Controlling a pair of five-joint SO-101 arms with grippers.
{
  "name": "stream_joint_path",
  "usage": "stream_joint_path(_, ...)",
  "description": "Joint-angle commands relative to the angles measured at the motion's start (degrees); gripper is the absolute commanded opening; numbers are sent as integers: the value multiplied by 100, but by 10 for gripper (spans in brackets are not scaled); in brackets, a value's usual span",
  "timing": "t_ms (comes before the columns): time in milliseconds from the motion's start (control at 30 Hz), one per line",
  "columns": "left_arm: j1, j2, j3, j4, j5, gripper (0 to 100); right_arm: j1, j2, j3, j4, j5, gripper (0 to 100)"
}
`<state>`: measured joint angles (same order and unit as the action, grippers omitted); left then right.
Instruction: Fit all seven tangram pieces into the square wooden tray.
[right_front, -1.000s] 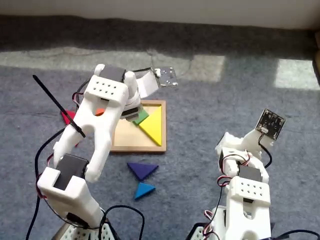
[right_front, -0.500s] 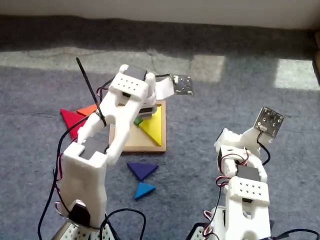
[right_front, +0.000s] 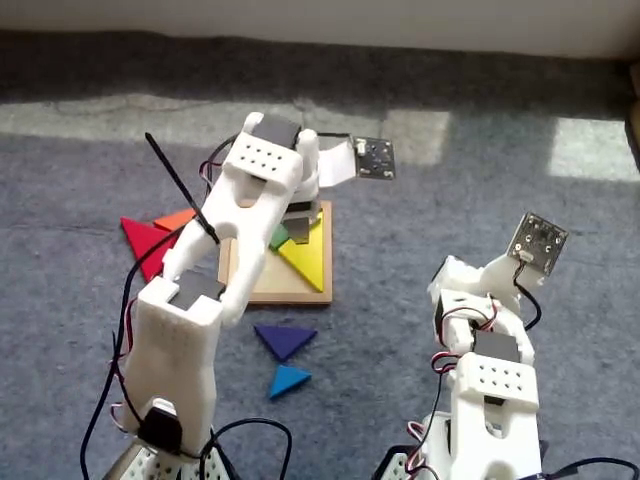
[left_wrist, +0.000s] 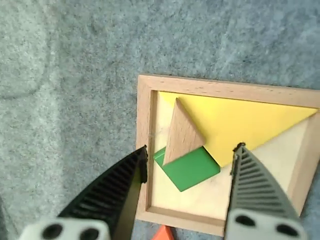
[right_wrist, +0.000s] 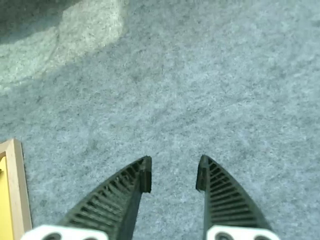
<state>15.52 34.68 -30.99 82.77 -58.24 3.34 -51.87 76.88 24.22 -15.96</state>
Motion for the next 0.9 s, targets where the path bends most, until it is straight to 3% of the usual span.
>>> stream_joint_path(0, -251, -40, -286, -18, -18, 241, -57, -75, -22, -110, 62, 159)
stream_joint_path(133, -374, 224, -180, -211, 97, 235, -66, -75, -22, -110, 62, 159)
stream_joint_path(367, -497, 637, -198, -914, 1055, 238, -66, -75, -22, -110, 62, 159)
stream_joint_path(700, -505, 224, -180, -879, 1073, 238, -66, -75, -22, -110, 62, 159)
stream_joint_path(867, -488, -22, -189, -387, 1073, 235, -66, -75, -22, -110, 70, 159)
